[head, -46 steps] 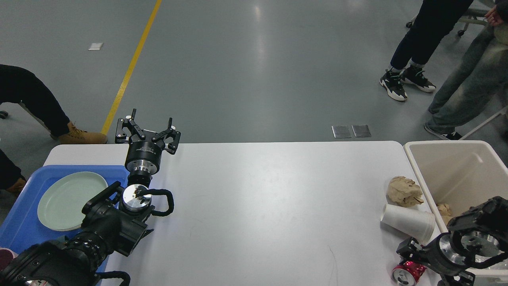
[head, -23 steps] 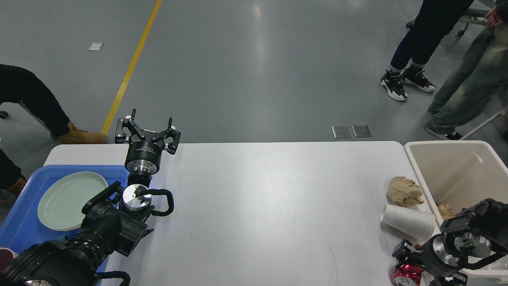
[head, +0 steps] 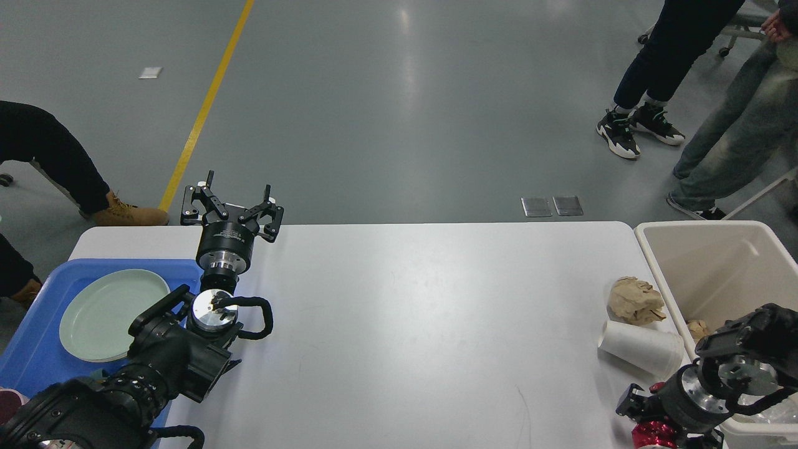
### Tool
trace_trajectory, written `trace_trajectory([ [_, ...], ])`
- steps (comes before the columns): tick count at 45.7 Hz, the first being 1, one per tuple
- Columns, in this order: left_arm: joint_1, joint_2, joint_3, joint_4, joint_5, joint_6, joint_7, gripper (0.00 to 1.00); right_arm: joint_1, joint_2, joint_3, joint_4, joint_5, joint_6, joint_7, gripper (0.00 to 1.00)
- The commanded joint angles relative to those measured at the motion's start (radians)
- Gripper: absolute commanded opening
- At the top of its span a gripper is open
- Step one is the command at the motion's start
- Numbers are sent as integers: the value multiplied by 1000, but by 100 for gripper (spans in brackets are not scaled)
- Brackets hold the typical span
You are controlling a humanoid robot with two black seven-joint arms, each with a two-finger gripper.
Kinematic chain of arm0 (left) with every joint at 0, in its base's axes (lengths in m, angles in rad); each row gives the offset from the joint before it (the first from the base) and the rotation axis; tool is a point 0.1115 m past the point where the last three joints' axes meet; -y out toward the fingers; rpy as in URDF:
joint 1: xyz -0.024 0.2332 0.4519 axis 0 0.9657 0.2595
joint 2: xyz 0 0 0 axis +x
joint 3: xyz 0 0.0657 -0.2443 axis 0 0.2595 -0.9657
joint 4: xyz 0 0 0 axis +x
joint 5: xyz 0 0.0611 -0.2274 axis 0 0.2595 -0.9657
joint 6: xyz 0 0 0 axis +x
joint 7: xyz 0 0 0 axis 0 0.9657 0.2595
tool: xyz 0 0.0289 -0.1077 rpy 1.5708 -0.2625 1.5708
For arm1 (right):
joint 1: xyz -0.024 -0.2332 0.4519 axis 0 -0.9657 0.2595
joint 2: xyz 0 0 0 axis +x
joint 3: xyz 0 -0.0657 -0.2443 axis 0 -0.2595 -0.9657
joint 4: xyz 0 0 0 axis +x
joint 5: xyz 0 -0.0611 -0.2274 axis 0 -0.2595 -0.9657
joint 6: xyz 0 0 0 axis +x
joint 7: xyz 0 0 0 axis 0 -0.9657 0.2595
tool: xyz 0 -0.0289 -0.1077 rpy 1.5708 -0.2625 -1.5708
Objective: Tidy desktop
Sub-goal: 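Grasp the red can and lift it upward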
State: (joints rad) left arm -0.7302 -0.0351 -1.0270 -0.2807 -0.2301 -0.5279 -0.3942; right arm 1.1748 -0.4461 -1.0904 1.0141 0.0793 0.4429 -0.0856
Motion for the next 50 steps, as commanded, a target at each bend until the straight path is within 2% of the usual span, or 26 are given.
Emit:
trace_trajectory([
  [1, 0, 1, -1, -2, 0, 0, 0, 97, 69, -26, -19, 9, -39, 75, 0, 0],
  [7, 0, 0, 1, 0, 0, 0, 0, 97, 149, -86, -23, 21, -70, 123, -8, 0],
  [13, 0, 0, -1, 0, 0, 0, 0, 97, 285, -143, -23, 40, -119, 220, -59, 0],
  [24, 0, 1, -1, 0, 0, 0, 0, 97, 649, -183, -26, 43, -214, 514, -98, 0],
  [29, 0, 1, 1, 0, 0, 0, 0, 97, 811, -160, -26, 41, -216, 517, -103, 0],
  [36, 0, 0, -1, 0, 0, 0, 0, 97, 980, -66, -16, 41, -210, 517, -102, 0],
  [42, 0, 0, -1, 0, 0, 0, 0, 97, 1046, 27, 1, 43, -204, 517, -99, 0],
  [50, 0, 0, 1, 0, 0, 0, 0, 97, 1065, 69, 37, 41, -202, 517, -97, 0],
])
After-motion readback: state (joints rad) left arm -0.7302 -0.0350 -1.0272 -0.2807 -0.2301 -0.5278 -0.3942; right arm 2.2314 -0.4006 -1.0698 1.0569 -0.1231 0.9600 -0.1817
